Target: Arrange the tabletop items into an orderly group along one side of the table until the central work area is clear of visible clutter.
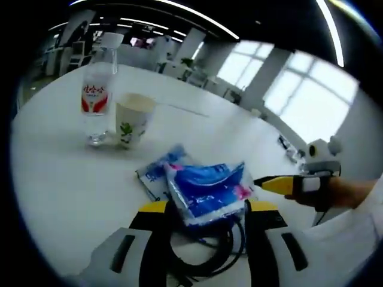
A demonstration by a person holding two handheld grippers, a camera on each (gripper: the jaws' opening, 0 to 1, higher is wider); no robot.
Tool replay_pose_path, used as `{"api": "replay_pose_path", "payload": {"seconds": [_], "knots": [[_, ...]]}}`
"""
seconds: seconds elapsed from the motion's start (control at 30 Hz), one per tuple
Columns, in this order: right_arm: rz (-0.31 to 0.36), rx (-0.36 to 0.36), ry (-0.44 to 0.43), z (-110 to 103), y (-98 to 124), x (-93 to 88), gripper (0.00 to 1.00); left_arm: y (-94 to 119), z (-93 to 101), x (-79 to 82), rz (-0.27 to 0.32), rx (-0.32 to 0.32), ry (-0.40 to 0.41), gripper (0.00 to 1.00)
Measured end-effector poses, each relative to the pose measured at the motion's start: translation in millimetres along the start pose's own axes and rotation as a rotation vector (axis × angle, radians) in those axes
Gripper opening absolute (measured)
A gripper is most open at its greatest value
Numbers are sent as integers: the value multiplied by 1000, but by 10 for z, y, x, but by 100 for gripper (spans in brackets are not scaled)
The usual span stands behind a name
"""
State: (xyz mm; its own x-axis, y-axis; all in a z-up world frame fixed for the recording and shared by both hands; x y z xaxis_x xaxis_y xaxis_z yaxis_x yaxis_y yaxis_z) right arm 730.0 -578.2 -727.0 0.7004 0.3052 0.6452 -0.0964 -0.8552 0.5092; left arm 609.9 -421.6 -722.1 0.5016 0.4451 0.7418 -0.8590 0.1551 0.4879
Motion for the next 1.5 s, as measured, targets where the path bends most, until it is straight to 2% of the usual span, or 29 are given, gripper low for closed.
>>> {"api": "replay_pose_path", "payload": {"seconds": [0.17,0.37,0.43,0.5,0.63,0.87,0.9,1.0,1.17,1.27,1.37,1.5], "knots": [[-38,5,1,28,-81,-53,28,-65,-32,-76,-30,48,73,37],[-62,12,20,32,-90,-93,21,-71,3,-20,-21,82,77,16],[-60,7,22,62,-83,-86,13,-82,-15,-12,-34,104,59,9],[-71,-15,37,109,-60,-90,3,-90,-39,9,-39,130,41,7],[-40,-10,24,153,10,-52,0,-146,82,56,-27,124,44,4],[39,-33,-13,295,208,87,0,-315,300,109,-35,90,-66,0],[51,-39,-13,321,248,105,0,-355,397,126,-32,84,-83,0],[79,-55,-21,377,340,146,0,-429,474,183,-27,63,-94,0],[138,-94,-29,543,557,248,0,-639,631,269,-45,7,-163,0],[162,-116,-39,645,658,284,0,-750,800,284,-48,-18,-179,0],[184,-138,-56,733,759,310,0,-850,815,336,-53,-32,-183,0],[212,-175,-69,913,885,355,0,-1030,961,342,-52,-55,-188,0]]}}
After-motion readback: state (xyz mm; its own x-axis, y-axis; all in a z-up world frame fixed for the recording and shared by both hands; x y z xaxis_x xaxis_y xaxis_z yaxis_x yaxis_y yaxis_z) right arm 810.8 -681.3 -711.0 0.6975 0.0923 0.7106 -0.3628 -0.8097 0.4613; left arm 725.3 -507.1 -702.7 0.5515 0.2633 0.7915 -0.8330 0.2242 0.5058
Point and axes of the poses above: the point that each gripper's makers call its tool centre point, and the gripper's own axes: y roughly backward along the fingers, z roughly to its right, x roughly out of its top, the point moved 6 cm from there along y, roughly backward along the fingers, and after that the axes turned 2 degrees about -y, right-handed, at the moved point
